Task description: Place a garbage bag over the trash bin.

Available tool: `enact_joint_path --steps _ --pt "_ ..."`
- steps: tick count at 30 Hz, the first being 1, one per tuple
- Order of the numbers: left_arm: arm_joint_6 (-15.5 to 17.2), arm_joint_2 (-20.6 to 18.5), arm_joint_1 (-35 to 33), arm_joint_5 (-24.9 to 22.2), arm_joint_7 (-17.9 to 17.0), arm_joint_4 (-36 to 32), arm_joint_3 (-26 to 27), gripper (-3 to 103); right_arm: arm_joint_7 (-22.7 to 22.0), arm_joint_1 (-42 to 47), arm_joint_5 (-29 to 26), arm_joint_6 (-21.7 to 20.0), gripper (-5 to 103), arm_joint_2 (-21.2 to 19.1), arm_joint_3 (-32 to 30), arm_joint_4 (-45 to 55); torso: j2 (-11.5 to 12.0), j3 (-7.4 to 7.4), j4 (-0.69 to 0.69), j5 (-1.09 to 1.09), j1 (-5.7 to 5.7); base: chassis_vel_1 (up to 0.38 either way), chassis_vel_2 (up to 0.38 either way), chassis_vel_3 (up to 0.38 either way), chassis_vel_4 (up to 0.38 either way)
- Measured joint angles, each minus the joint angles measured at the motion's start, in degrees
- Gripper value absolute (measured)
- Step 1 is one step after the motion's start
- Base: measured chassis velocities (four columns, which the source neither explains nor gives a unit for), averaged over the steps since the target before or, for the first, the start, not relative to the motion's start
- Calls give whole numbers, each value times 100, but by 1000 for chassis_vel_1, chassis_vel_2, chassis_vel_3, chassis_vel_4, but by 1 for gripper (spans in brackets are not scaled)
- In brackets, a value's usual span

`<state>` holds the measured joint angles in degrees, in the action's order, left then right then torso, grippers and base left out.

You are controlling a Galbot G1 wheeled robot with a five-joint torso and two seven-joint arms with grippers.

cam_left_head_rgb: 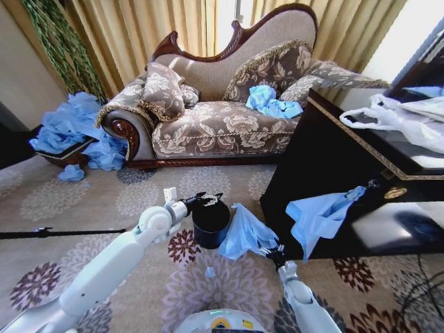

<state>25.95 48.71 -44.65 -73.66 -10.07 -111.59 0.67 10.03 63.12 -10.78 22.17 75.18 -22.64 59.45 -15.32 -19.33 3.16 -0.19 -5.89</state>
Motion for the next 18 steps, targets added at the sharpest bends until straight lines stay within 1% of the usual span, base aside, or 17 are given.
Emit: enact_joint_path --steps 12,18 --pt "-47 8 -137 2 215 -59 30 100 -112 -460 409 300 100 7 -169 -627 0 0 1 0 0 0 0 0 0" --pt "-48 -15 -190 -3 244 -83 98 100 -94 -618 425 315 100 57 -134 -795 0 0 0 -1 0 0 0 0 0"
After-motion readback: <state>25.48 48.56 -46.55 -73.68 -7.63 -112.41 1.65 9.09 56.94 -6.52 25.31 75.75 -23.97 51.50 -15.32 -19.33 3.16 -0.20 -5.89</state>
